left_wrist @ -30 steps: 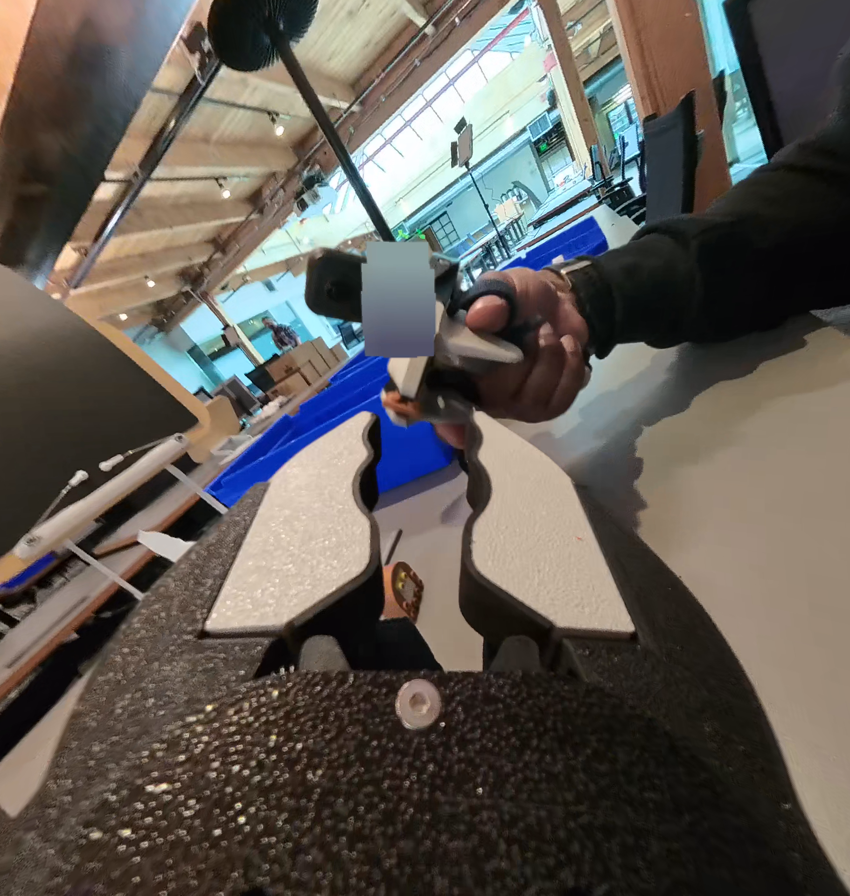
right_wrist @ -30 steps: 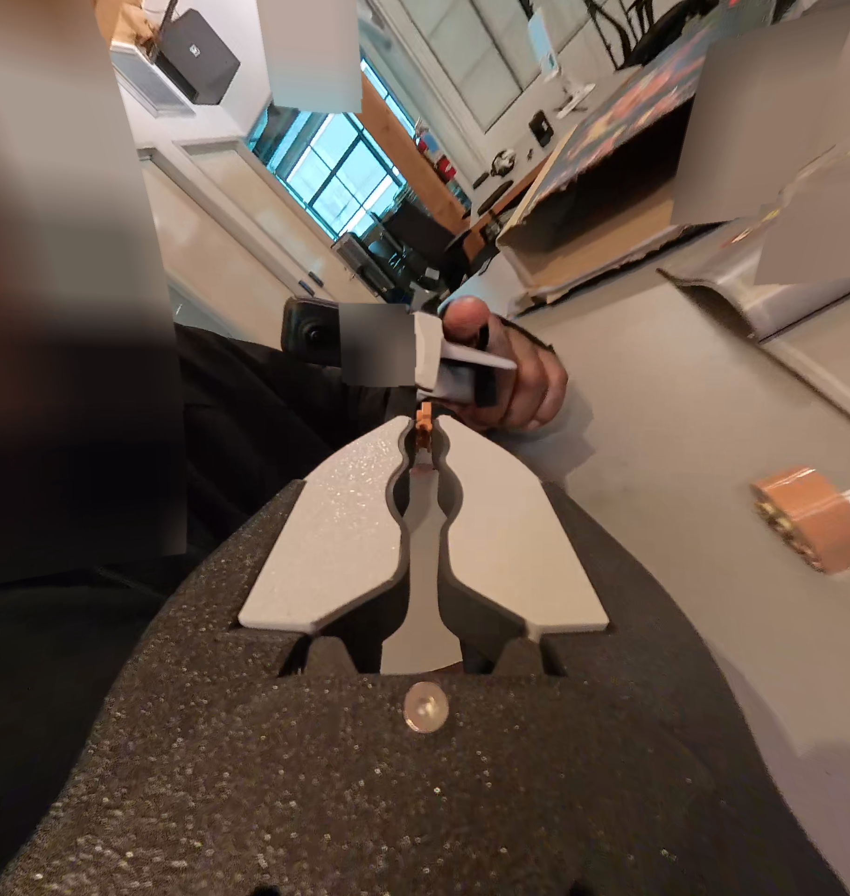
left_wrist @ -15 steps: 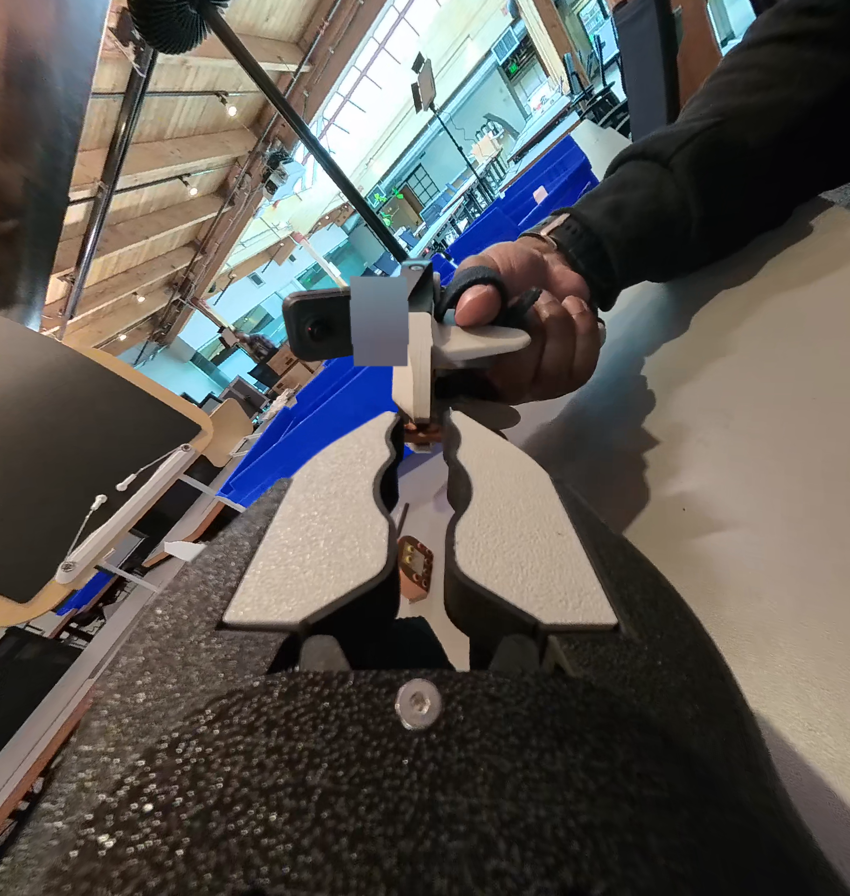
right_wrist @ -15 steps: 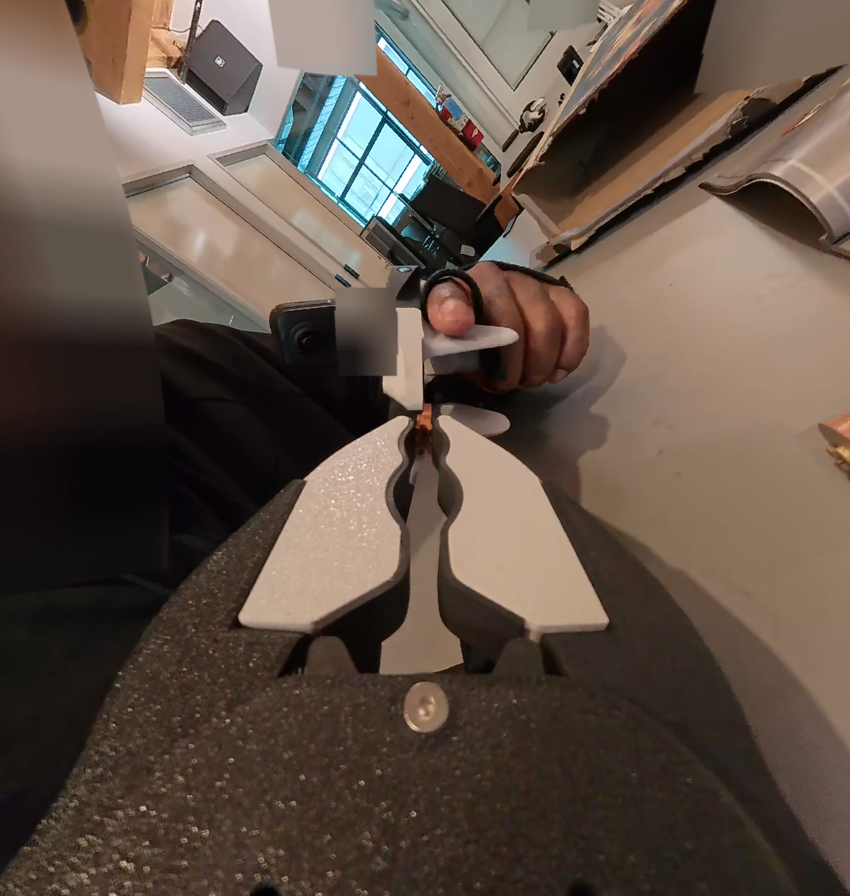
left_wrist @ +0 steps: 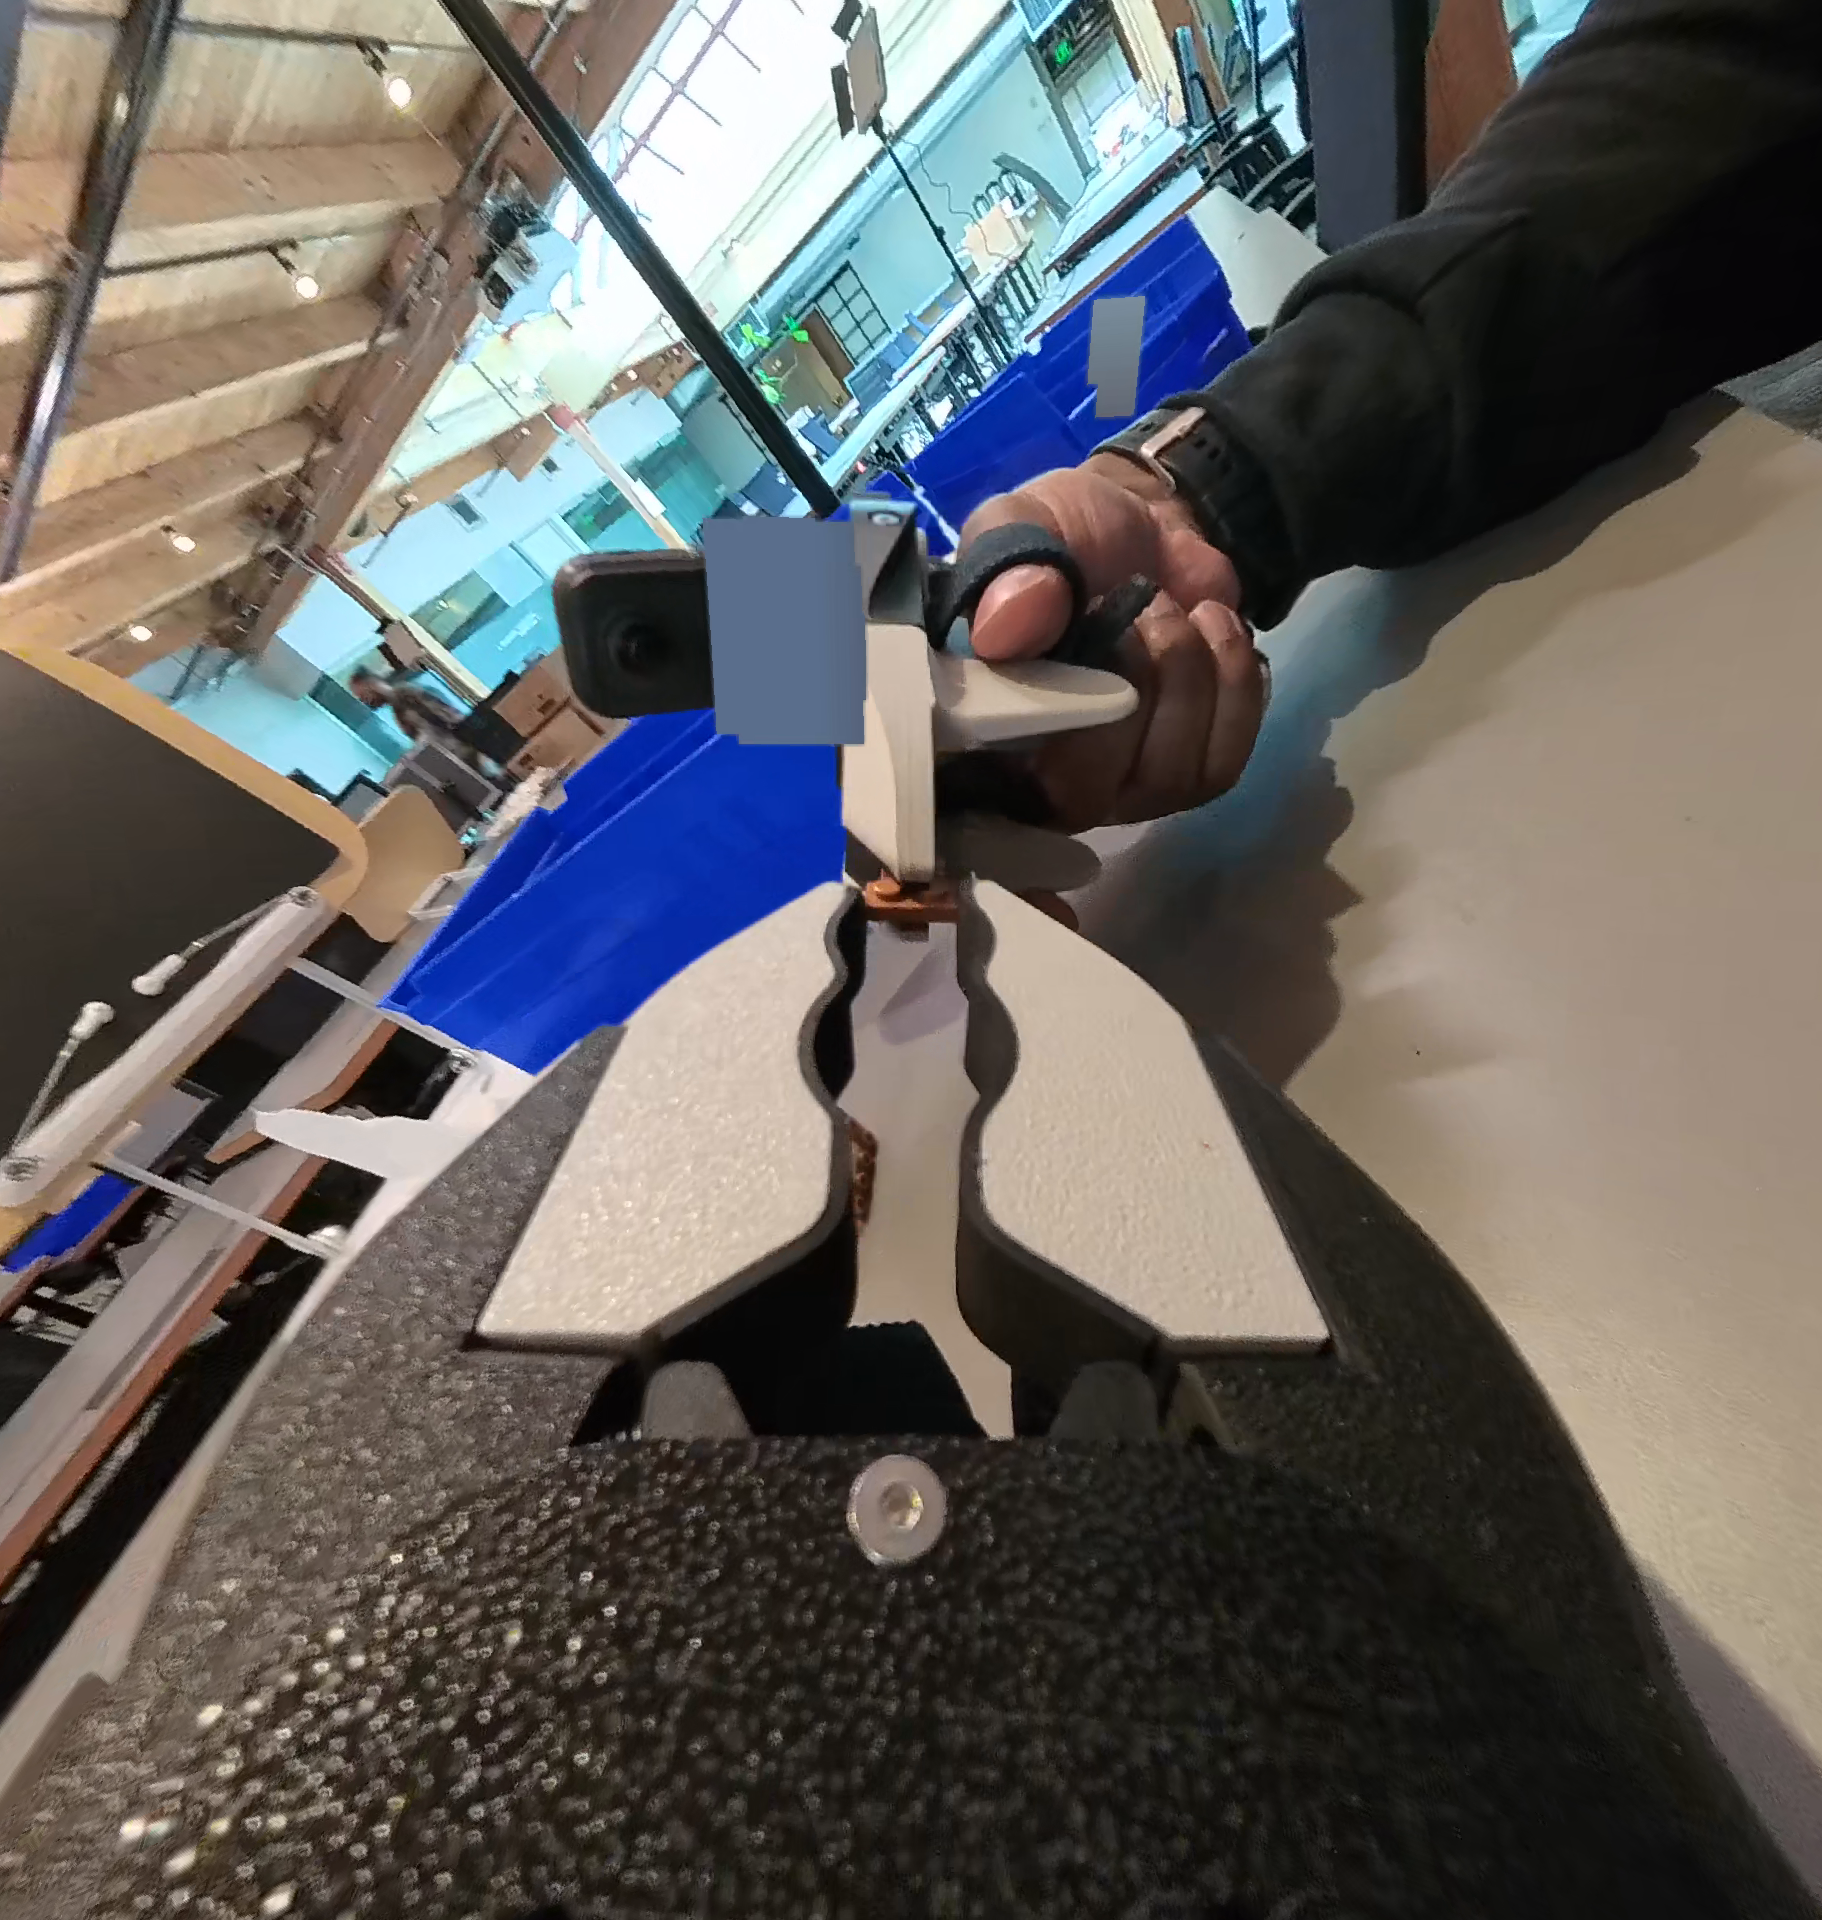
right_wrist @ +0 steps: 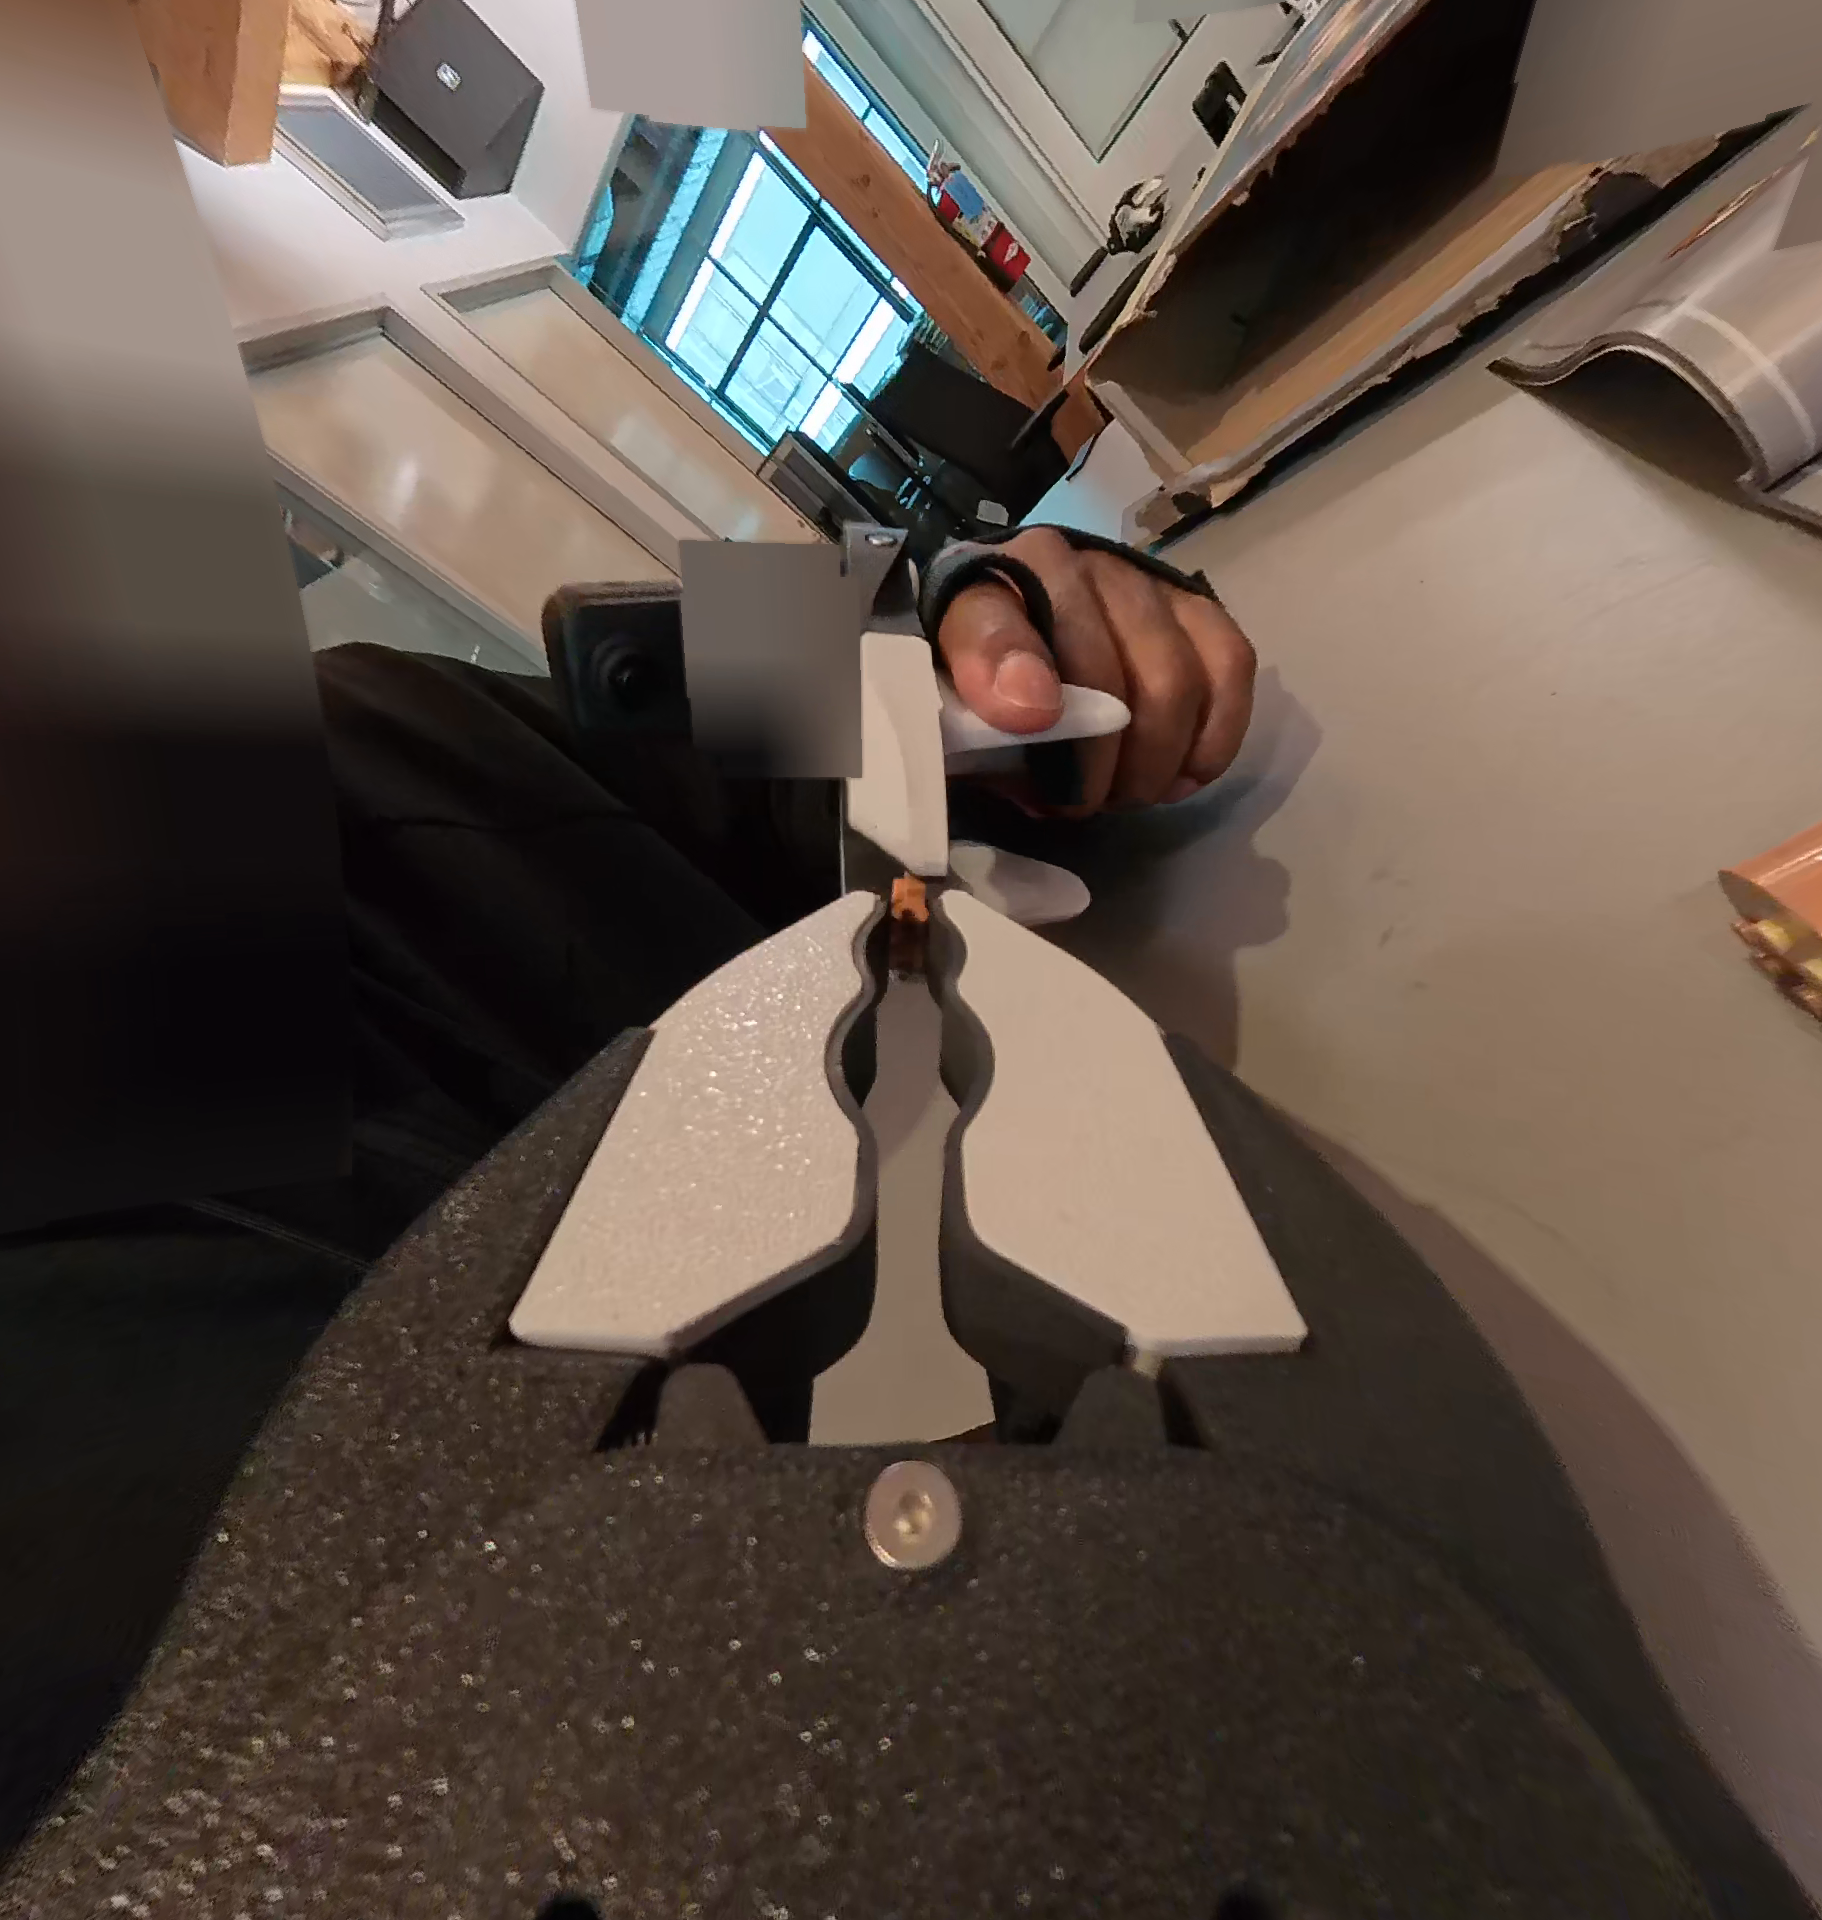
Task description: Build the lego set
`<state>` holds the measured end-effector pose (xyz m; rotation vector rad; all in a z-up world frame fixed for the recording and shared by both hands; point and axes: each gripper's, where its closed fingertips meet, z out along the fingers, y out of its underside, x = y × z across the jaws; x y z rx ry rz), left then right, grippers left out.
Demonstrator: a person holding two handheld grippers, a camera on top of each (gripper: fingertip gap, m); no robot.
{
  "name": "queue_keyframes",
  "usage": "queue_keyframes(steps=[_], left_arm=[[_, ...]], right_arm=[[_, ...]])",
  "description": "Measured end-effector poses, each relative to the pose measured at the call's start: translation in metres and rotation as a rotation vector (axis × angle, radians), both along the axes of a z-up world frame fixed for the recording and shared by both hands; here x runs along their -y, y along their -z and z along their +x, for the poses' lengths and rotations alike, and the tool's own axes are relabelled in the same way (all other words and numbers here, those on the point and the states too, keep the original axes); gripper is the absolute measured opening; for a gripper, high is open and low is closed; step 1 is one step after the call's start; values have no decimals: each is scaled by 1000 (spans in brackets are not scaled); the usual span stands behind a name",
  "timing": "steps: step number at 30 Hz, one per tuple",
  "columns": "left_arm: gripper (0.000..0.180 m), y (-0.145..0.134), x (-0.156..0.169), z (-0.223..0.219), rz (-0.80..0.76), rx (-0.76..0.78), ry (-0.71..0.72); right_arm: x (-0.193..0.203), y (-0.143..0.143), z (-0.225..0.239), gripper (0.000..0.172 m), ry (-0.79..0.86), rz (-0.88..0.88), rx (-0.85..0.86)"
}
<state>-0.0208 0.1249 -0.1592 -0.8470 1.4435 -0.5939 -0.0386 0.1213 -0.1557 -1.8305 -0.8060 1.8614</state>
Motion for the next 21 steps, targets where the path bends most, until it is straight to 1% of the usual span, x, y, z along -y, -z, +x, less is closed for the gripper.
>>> queue_keyframes(steps=[3, 7, 10, 13, 16, 21], left_arm=[[16, 3, -3, 0, -91, -14, 2], [16, 12, -5, 0, -269, -61, 33], [16, 11, -4, -1, -355, -76, 66], [16, 11, -2, -2, -425, -92, 96], [16, 13, -1, -2, -458, -108, 106], [16, 17, 3, -1, -453, -140, 121]], right_arm=[[-4, 6, 7, 14, 25, 78, 51], [-14, 15, 21, 12, 111, 337, 166], [-14, 22, 25, 12, 136, 519, 255], [-8, 25, 22, 13, 127, 655, 291], [-5, 23, 17, 15, 131, 732, 290], [-3, 17, 14, 14, 151, 766, 260]])
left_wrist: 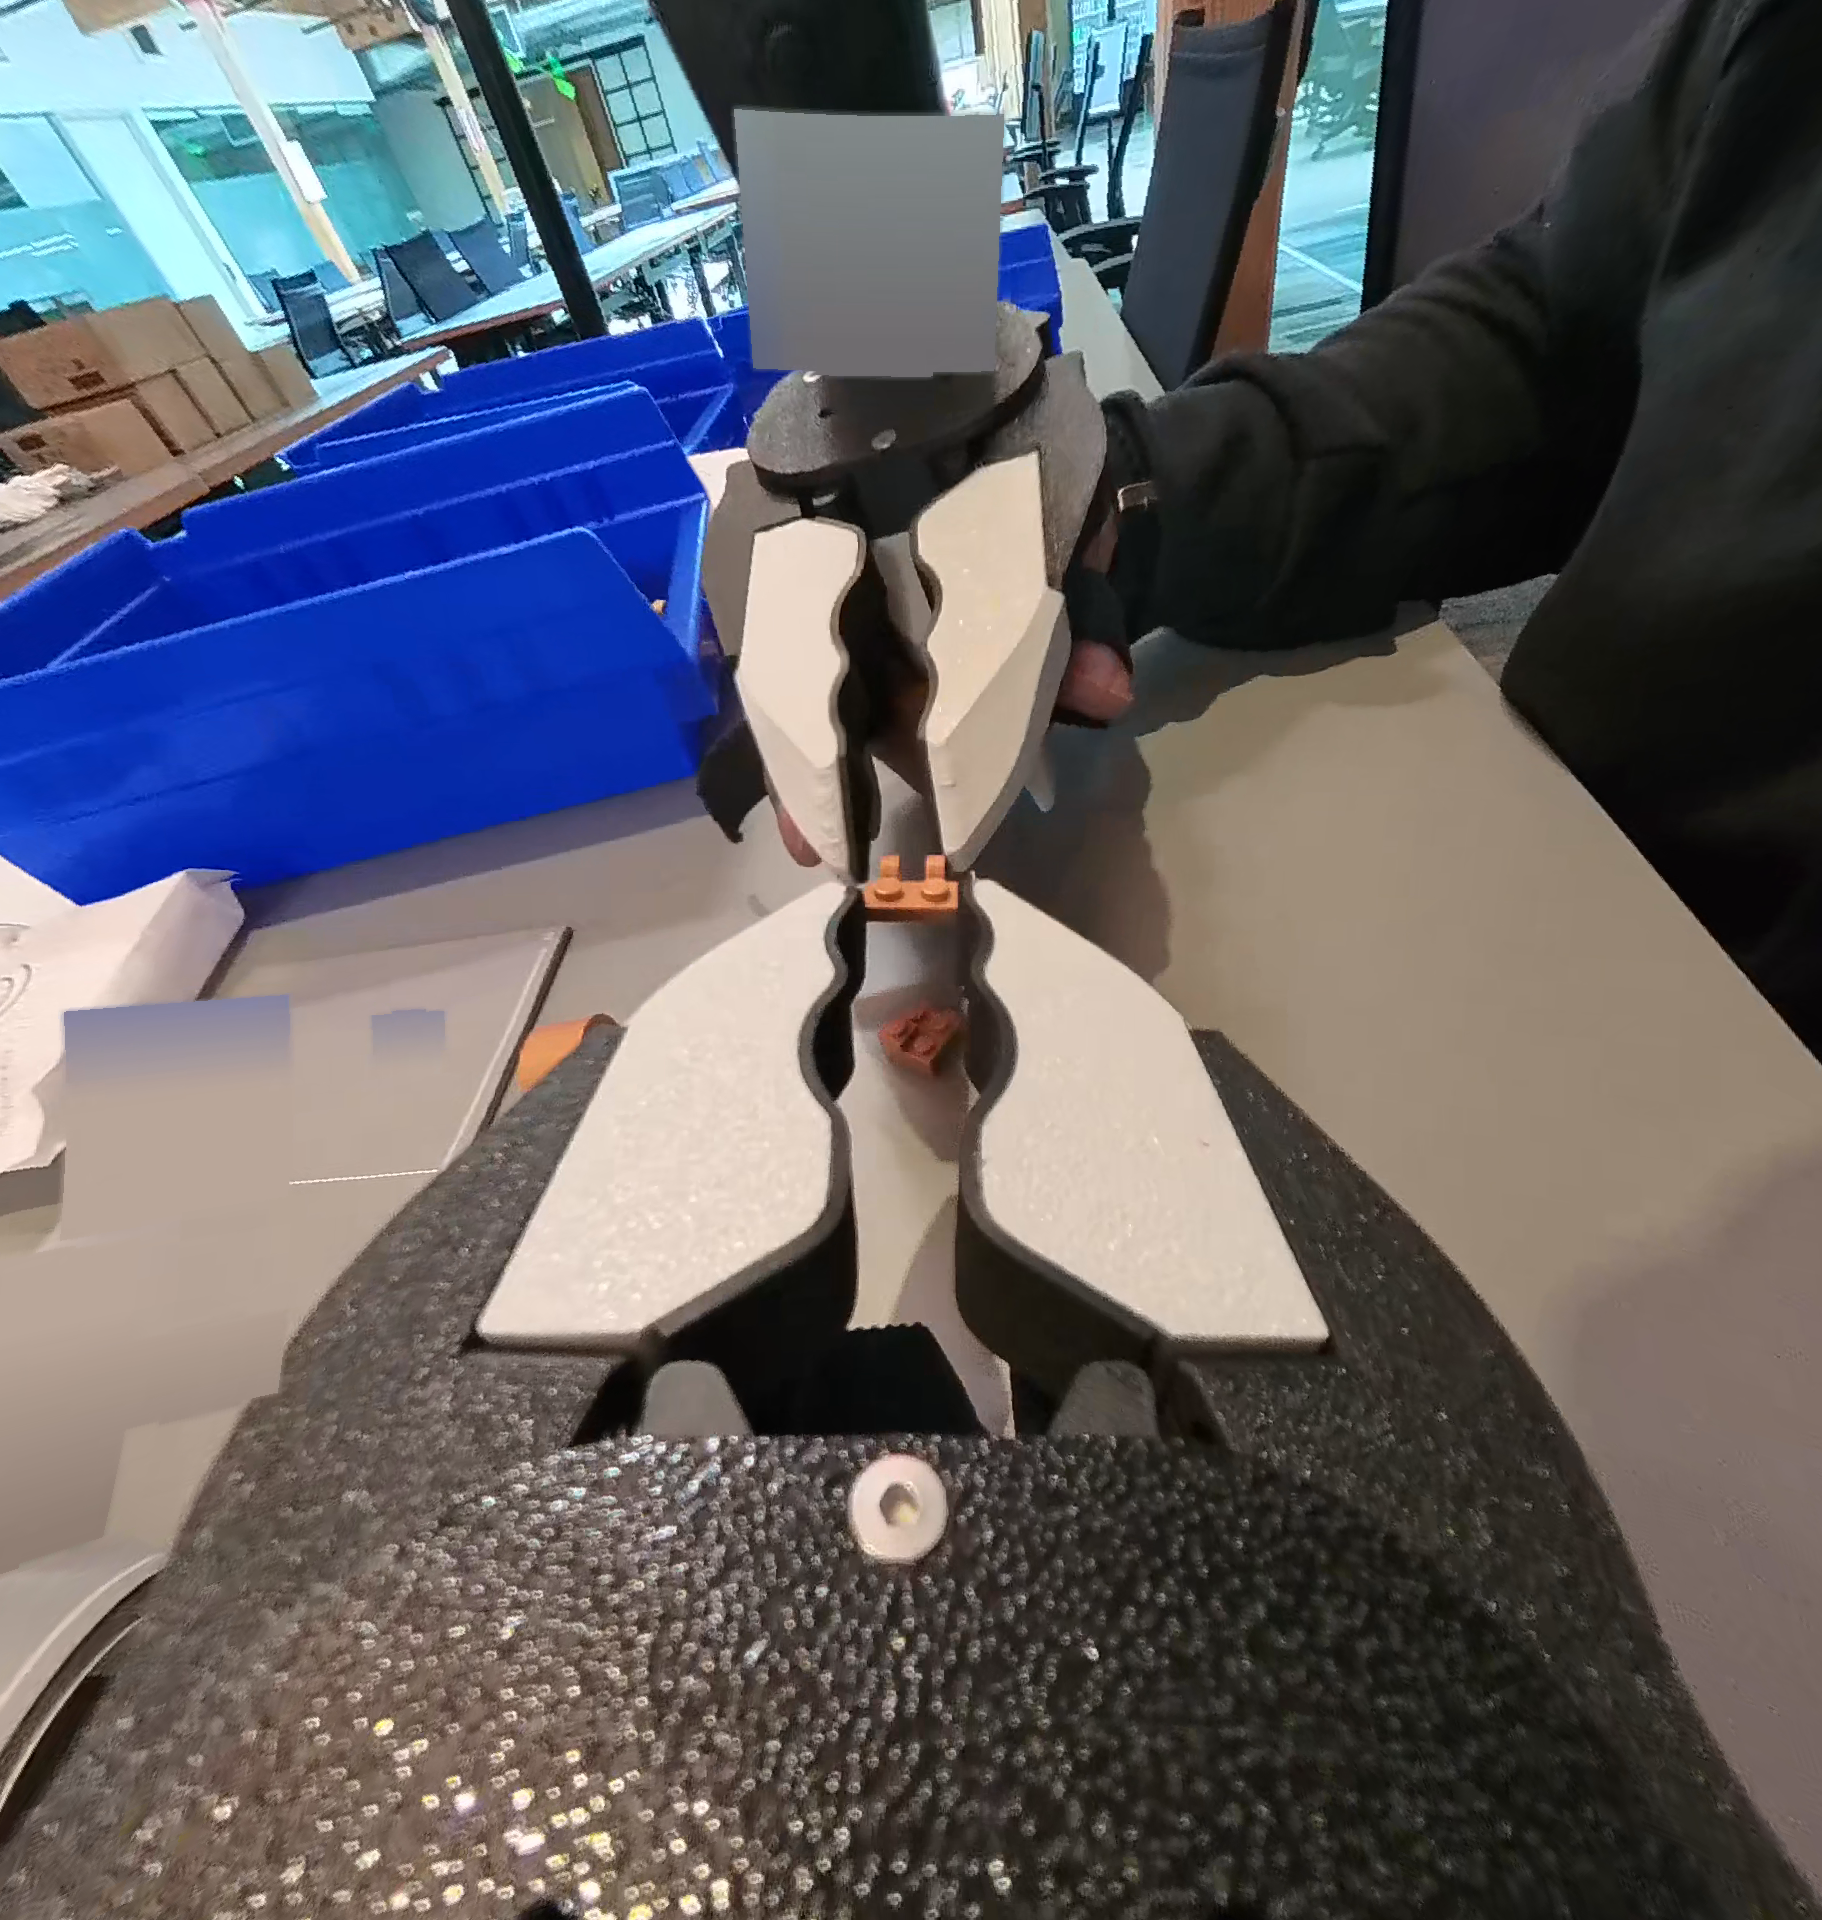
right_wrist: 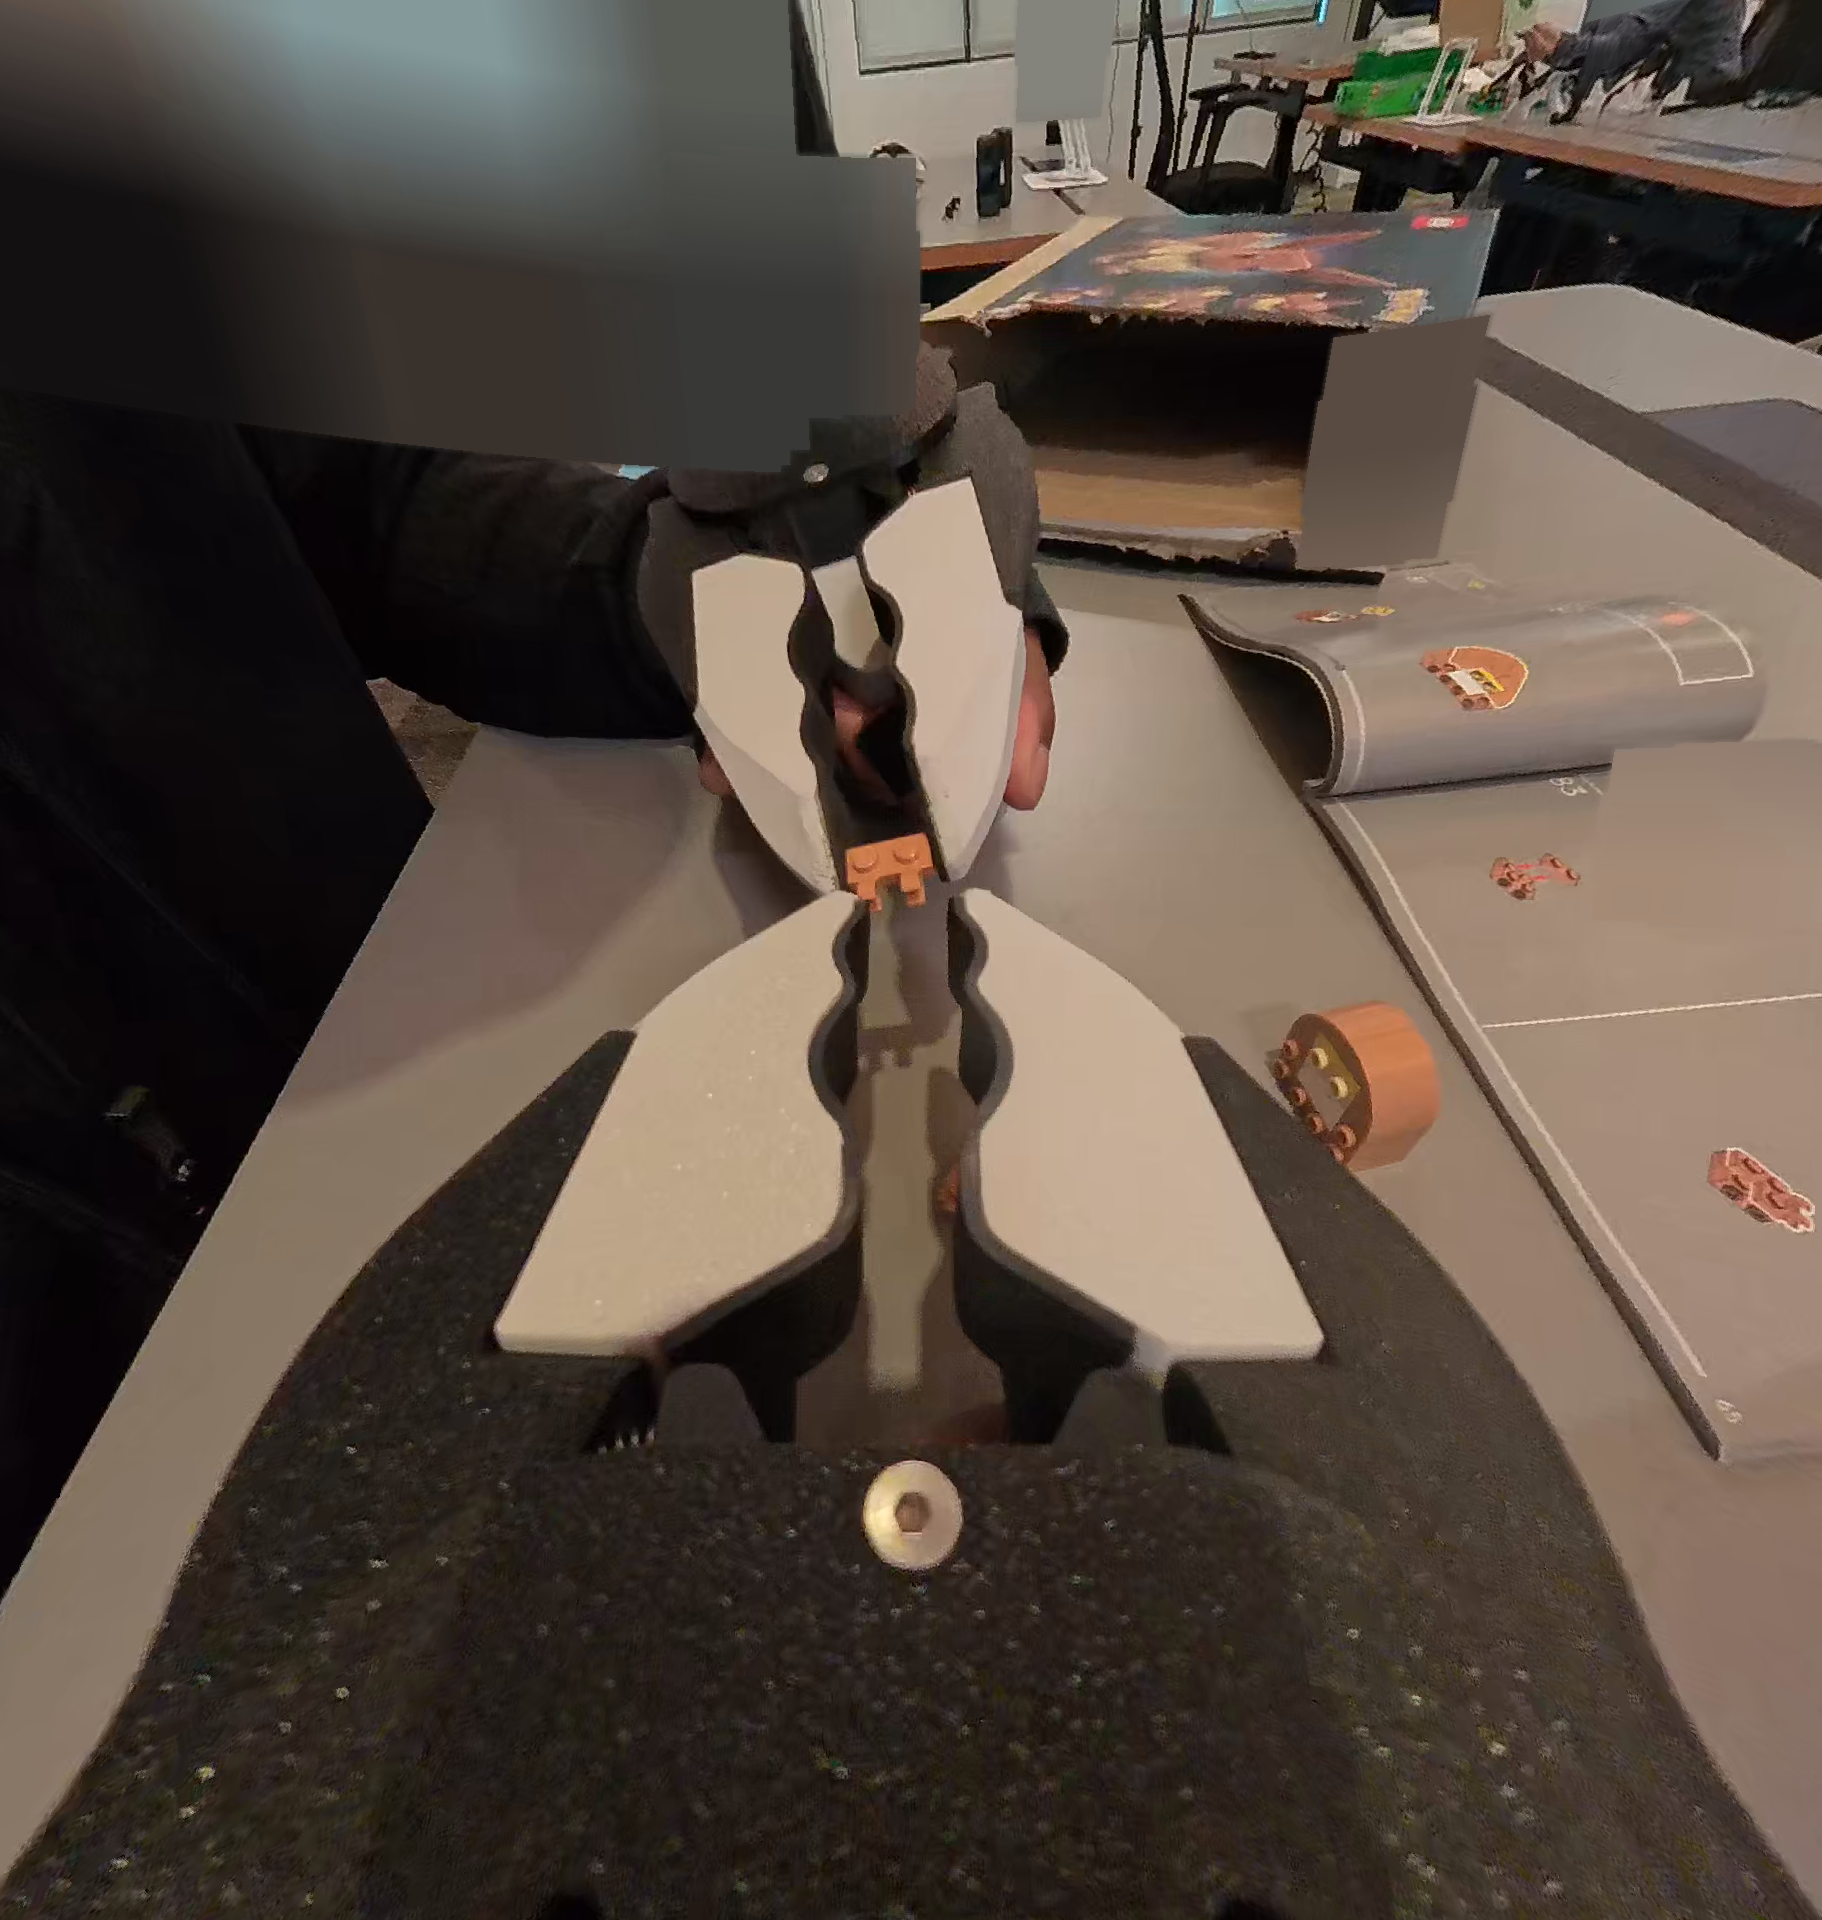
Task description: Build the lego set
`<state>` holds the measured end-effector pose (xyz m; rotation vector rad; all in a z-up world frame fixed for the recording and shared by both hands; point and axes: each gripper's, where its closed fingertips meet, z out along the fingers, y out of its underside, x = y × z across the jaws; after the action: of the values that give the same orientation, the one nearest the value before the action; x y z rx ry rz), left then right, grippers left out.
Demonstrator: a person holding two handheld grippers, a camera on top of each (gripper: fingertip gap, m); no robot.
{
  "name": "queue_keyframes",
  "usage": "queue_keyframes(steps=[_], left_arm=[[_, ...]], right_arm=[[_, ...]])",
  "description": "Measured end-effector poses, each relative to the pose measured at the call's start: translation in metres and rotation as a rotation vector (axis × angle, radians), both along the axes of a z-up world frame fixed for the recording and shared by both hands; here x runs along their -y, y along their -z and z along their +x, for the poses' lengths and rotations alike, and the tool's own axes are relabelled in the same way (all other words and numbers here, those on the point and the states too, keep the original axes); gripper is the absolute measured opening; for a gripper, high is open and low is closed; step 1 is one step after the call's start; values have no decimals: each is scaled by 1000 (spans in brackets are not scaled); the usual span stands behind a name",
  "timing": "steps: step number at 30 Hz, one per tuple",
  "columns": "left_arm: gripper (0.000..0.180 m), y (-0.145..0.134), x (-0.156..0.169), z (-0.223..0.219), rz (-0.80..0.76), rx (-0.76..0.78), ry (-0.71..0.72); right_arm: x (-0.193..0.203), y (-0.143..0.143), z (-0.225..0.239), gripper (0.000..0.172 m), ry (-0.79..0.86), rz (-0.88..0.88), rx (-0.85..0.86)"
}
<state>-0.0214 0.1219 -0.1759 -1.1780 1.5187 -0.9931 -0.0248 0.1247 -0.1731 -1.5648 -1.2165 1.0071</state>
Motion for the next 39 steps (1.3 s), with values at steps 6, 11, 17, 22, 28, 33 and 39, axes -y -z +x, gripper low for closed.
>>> queue_keyframes(steps=[6, 11, 17, 22, 28, 33, 39], left_arm=[[16, 1, 1, 0, -10, -9, 10], [16, 2, 2, 0, -3, -19, 12], [16, 3, 4, 0, -11, -27, 27], [16, 4, 6, 0, -13, -32, 36], [16, 4, 6, 0, -17, -35, 41], [16, 5, 6, 0, -17, -41, 39], [25, 16, -9, 0, 13, -114, 22]], right_arm=[[4, 0, -1, 13, -17, 7, 8], [6, 1, -2, 14, -26, 16, 17], [7, 3, -3, 13, -25, 22, 24], [7, 4, -4, 14, -23, 33, 32], [8, 5, -6, 12, -25, 56, 34], [8, 6, -3, 11, -16, 49, 33], [2, 14, 31, 11, 38, -5, 74]])
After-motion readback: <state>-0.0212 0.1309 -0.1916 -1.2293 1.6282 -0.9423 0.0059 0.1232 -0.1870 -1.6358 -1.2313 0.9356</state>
